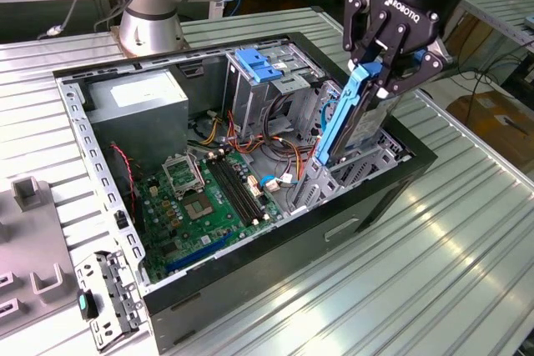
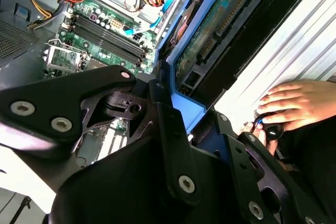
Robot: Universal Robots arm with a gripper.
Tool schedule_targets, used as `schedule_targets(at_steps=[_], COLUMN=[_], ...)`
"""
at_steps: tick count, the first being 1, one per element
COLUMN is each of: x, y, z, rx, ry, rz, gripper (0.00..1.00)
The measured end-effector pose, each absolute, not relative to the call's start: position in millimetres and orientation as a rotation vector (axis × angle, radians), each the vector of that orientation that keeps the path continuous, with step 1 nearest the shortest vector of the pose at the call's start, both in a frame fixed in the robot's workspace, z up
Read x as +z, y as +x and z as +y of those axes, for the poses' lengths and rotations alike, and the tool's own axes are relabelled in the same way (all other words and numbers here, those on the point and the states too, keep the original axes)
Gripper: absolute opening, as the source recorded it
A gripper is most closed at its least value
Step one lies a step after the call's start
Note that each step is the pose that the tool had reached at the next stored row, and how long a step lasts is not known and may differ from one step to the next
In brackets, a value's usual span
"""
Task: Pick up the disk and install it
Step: 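Insert the disk into the insertion slot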
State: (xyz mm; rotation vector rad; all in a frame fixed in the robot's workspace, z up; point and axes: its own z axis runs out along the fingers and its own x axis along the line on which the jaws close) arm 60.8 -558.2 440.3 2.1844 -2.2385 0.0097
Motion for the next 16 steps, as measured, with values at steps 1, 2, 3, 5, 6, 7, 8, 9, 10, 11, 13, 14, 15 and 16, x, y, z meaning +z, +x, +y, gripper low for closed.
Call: schedule_targets(at_steps=[1,2,3,5,6,7,8,9,10,11,13,14,15,16], x=[440.3,439.9,439.1,437.1,435.9,434.4,433.1,432.4,431.8,431.3,430.8,430.8,430.8,430.8], y=[60.9,61.0,61.1,61.1,61.1,61.1,61.0,61.1,61.0,61.0,61.0,61.0,61.1,61.1], z=[-558.2,-558.2,-558.2,-558.2,-558.2,-558.2,-558.2,-558.2,-558.2,-558.2,-558.3,-558.2,-558.2,-558.2], rx=[0.009,0.009,0.009,0.009,0.009,0.009,0.009,0.009,0.010,0.010,0.009,0.009,0.009,0.009], ry=[2.181,2.179,2.179,2.179,2.179,2.179,2.179,2.179,2.179,2.179,2.179,2.179,2.179,2.179], rz=[-2.242,-2.243,-2.243,-2.243,-2.243,-2.243,-2.243,-2.243,-2.243,-2.243,-2.243,-2.243,-2.243,-2.243], gripper=[0.37,0.37,0.37,0.37,0.37,0.37,0.37,0.37,0.37,0.37,0.37,0.37,0.37,0.37])
